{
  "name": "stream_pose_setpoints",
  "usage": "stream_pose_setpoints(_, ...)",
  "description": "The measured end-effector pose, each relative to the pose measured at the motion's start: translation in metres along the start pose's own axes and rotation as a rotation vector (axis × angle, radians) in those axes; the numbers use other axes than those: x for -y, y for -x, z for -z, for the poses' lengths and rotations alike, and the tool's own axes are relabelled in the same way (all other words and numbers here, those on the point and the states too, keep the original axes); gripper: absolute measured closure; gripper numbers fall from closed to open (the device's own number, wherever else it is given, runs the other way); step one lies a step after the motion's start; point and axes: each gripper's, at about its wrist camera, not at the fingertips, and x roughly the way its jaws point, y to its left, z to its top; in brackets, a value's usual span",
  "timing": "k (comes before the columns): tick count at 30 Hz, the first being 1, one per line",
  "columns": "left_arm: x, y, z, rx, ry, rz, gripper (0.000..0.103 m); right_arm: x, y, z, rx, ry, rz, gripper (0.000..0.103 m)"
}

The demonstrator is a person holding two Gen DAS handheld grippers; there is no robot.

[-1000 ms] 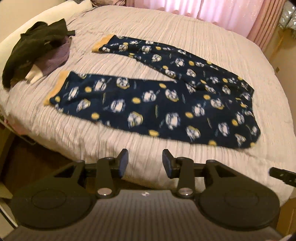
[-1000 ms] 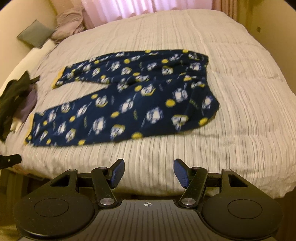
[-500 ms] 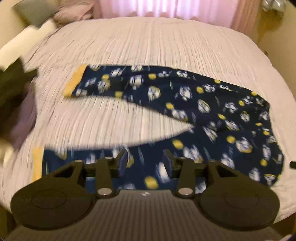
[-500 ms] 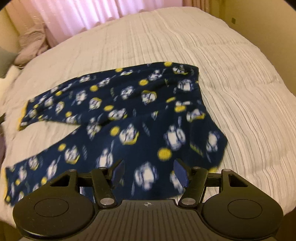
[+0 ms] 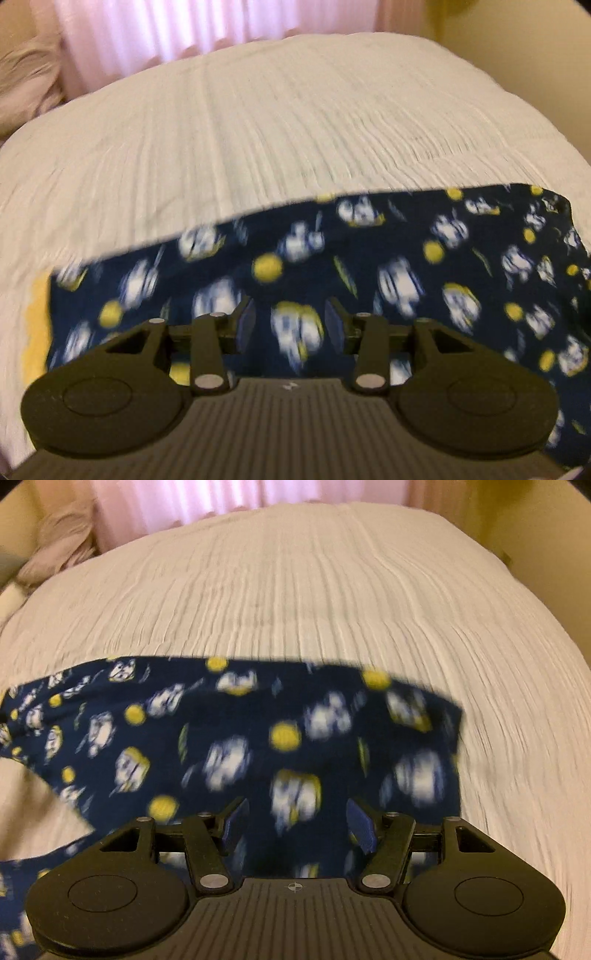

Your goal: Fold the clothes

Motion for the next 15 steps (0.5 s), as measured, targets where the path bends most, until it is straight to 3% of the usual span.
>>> stream_pose_setpoints(4,-0.024,-0.046,-0.022,0.04,-0.129,0.029,0.065,0.02,-0.041,-0.043,0.052,0.119,-0.024,0.041)
stream_pose_setpoints(7,-0.044,-0.075,-0.035,0.023,-0.192,0.05,0.059,0.031,-0.071,-0.071,0.071,0.207,-0.036,0.041)
stream_pose_setpoints(11,-0.059,-0.109,-0.047,-0.04,-0.306,0.075,0.052,0.039,-0.105,-0.097,0.047,0.287,-0.079,0.04)
stream_pose_setpoints(15,-0.075,-0.136,-0.053,-0.07,-0.334,0.035,0.045,0.045,-0.137,-0.109,-0.012,0.335,-0.108,0.04)
